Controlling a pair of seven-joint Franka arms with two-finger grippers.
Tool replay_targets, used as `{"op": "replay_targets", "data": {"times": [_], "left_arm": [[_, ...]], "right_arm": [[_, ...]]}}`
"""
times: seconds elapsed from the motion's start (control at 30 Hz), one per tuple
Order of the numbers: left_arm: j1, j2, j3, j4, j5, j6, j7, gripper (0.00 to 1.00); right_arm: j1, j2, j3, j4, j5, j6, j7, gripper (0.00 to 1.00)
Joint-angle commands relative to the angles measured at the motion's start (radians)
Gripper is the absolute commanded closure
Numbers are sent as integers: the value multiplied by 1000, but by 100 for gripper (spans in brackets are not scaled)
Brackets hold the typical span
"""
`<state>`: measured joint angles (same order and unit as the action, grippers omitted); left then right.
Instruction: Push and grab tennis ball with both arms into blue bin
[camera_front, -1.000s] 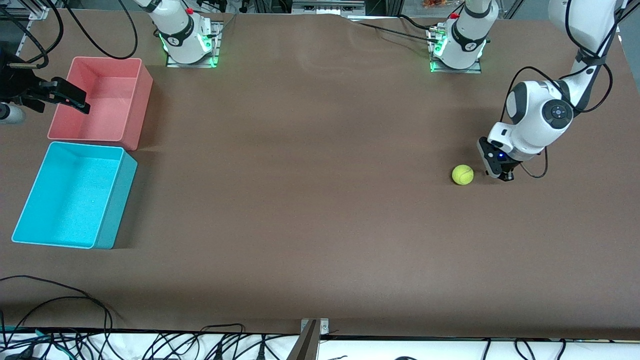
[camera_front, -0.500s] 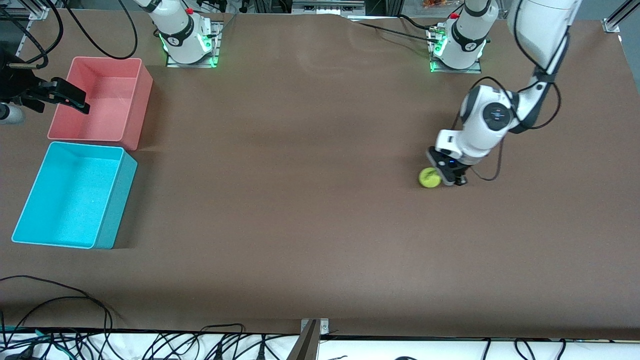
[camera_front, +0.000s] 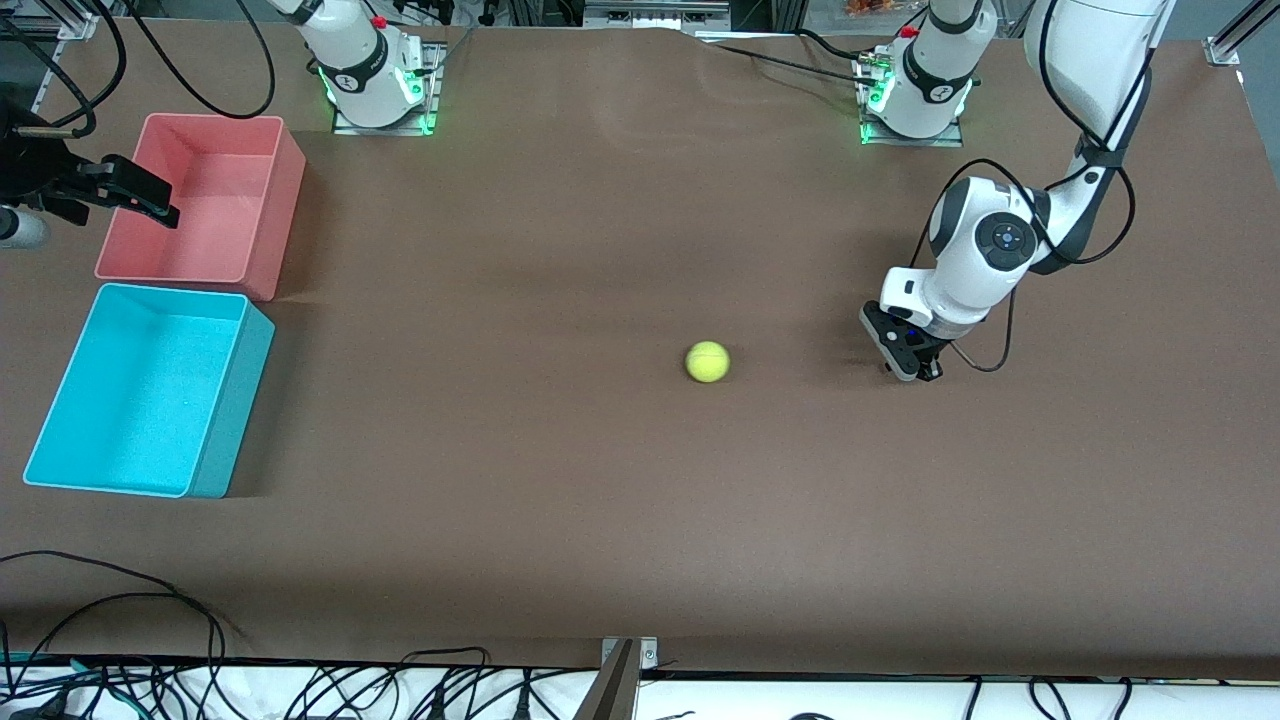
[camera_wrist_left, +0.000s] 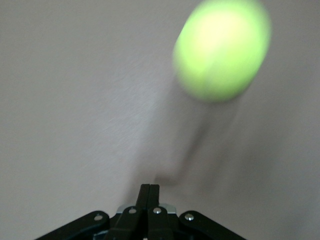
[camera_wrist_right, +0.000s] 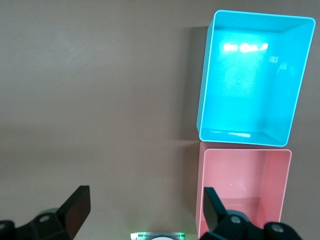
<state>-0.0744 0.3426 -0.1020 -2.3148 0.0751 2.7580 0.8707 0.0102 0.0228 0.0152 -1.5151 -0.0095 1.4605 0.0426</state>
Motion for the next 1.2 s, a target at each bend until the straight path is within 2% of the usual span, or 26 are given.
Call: {"op": "replay_targets", "data": {"times": [0.0, 0.37, 0.53, 0.73, 0.87, 1.17], "left_arm": [[-1, 3, -5, 12, 28, -15, -1, 100], [-1, -1, -5, 9, 28, -17, -2, 100], [-1, -1, -5, 8, 28, -17, -1, 100], [-1, -2, -5, 6, 28, -17, -2, 100], [-1, -5, -4, 5, 28, -17, -1, 100], [2, -45, -4, 0, 28, -52, -7, 100]], "right_arm": [[-3, 3, 0, 12, 5, -17, -1, 0], [7, 65, 8, 6, 11, -28, -9, 0], [36, 86, 8, 3, 57, -22, -7, 0], [91, 146, 9, 1, 66, -11, 8, 0], [105, 172, 9, -46, 66, 24, 8, 0], [106, 178, 9, -233, 56, 211, 5, 0]]}}
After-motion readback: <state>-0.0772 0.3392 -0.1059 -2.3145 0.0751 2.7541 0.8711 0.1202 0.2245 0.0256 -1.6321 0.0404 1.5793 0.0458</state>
